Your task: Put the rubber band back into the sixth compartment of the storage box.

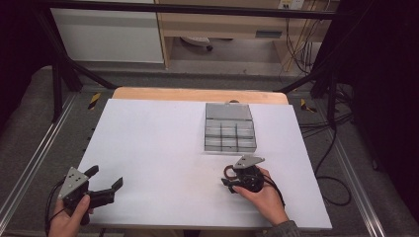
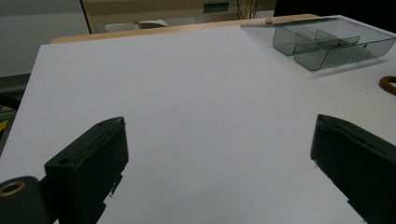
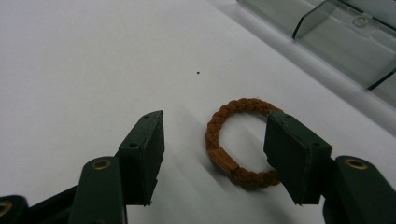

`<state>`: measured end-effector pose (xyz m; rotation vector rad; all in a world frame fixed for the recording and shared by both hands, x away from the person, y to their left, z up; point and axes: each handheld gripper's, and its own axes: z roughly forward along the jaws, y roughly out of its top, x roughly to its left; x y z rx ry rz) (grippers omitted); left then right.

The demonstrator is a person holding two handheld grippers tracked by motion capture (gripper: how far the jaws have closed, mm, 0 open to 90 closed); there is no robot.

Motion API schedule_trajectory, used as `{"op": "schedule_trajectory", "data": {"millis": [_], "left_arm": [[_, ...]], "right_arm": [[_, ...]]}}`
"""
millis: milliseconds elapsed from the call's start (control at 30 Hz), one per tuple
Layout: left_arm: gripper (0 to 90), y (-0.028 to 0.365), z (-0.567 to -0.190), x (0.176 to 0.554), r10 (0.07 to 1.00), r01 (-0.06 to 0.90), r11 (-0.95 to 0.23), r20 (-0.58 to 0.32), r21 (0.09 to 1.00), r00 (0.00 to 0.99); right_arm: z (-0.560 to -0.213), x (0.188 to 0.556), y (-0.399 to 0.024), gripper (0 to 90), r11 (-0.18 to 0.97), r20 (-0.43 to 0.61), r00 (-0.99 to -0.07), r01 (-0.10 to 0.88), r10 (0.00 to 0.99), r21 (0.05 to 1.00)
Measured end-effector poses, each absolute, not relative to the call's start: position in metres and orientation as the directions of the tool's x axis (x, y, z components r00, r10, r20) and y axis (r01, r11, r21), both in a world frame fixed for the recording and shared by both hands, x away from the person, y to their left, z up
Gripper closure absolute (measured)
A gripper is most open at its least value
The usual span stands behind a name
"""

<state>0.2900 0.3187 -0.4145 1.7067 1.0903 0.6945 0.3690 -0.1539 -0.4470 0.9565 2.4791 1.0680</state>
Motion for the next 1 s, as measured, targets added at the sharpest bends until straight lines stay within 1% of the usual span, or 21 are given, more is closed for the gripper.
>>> {"op": "schedule_trajectory", "data": {"millis": [400, 500, 533, 567, 600, 633, 700, 733, 767, 800, 833, 867, 900, 933, 967, 1000], "left_arm": [[4.6, 0.3195, -0.4135, 0.2894, 0.901, 0.346, -0.139, -0.026, 0.928, 0.433], [4.6, 0.3184, -0.4139, 0.2897, 0.897, 0.348, -0.141, -0.028, 0.927, 0.44], [4.6, 0.3183, -0.4139, 0.2897, 0.897, 0.348, -0.142, -0.028, 0.927, 0.441], [4.6, 0.3184, -0.414, 0.2896, 0.897, 0.348, -0.141, -0.029, 0.927, 0.44], [4.6, 0.3186, -0.414, 0.2896, 0.898, 0.349, -0.142, -0.028, 0.927, 0.44], [4.6, 0.3188, -0.414, 0.2897, 0.898, 0.349, -0.141, -0.029, 0.927, 0.439], [4.6, 0.3189, -0.4139, 0.2896, 0.898, 0.349, -0.141, -0.029, 0.927, 0.439], [4.6, 0.3188, -0.4139, 0.2896, 0.898, 0.349, -0.141, -0.029, 0.927, 0.439], [4.6, 0.3186, -0.4138, 0.2895, 0.898, 0.348, -0.141, -0.029, 0.927, 0.44], [4.6, 0.3184, -0.4139, 0.2896, 0.897, 0.348, -0.141, -0.029, 0.927, 0.44], [4.6, 0.3183, -0.4139, 0.2896, 0.897, 0.349, -0.141, -0.029, 0.927, 0.44], [4.6, 0.3182, -0.414, 0.2896, 0.897, 0.348, -0.142, -0.029, 0.927, 0.441], [4.6, 0.3182, -0.414, 0.2896, 0.897, 0.349, -0.141, -0.029, 0.927, 0.441], [4.6, 0.3183, -0.4139, 0.2897, 0.897, 0.349, -0.143, -0.027, 0.926, 0.441], [4.6, 0.3184, -0.4139, 0.2897, 0.897, 0.349, -0.143, -0.027, 0.926, 0.441], [4.6, 0.3184, -0.4139, 0.2897, 0.897, 0.349, -0.143, -0.027, 0.926, 0.441]], "right_arm": [[-0.4486, 0.3691, -0.1545, 44.8, 0.52, -0.004, -0.745, 0.461, 0.667, 0.719], [-0.449, 0.3691, -0.1544, 48.4, 0.524, -0.007, -0.748, 0.459, 0.664, 0.717], [-0.449, 0.3691, -0.1544, 48.4, 0.524, -0.007, -0.748, 0.459, 0.664, 0.717], [-0.4491, 0.3688, -0.1546, 51.6, 0.528, -0.012, -0.75, 0.454, 0.661, 0.718], [-0.4491, 0.3688, -0.1546, 51.6, 0.528, -0.012, -0.75, 0.454, 0.661, 0.718], [-0.4494, 0.3684, -0.1551, 56.7, 0.535, -0.015, -0.752, 0.454, 0.659, 0.713], [-0.45, 0.3689, -0.1565, 62.6, 0.542, -0.023, -0.75, 0.457, 0.661, 0.705], [-0.45, 0.3689, -0.1565, 62.6, 0.542, -0.023, -0.75, 0.457, 0.661, 0.705], [-0.4508, 0.3692, -0.158, 67.8, 0.543, -0.021, -0.748, 0.462, 0.663, 0.702], [-0.4507, 0.3693, -0.1585, 70.8, 0.541, -0.021, -0.747, 0.461, 0.664, 0.704], [-0.4507, 0.3693, -0.1585, 70.8, 0.541, -0.021, -0.747, 0.461, 0.664, 0.704], [-0.4508, 0.3692, -0.159, 74.2, 0.542, -0.021, -0.749, 0.459, 0.663, 0.704], [-0.4508, 0.3692, -0.159, 74.2, 0.542, -0.021, -0.749, 0.459, 0.663, 0.704], [-0.4507, 0.369, -0.1585, 78.7, 0.544, -0.02, -0.754, 0.455, 0.656, 0.705], [-0.4507, 0.369, -0.1585, 78.7, 0.544, -0.02, -0.754, 0.455, 0.656, 0.705], [-0.4504, 0.3693, -0.1582, 82.5, 0.547, -0.022, -0.757, 0.452, 0.654, 0.704]]}}
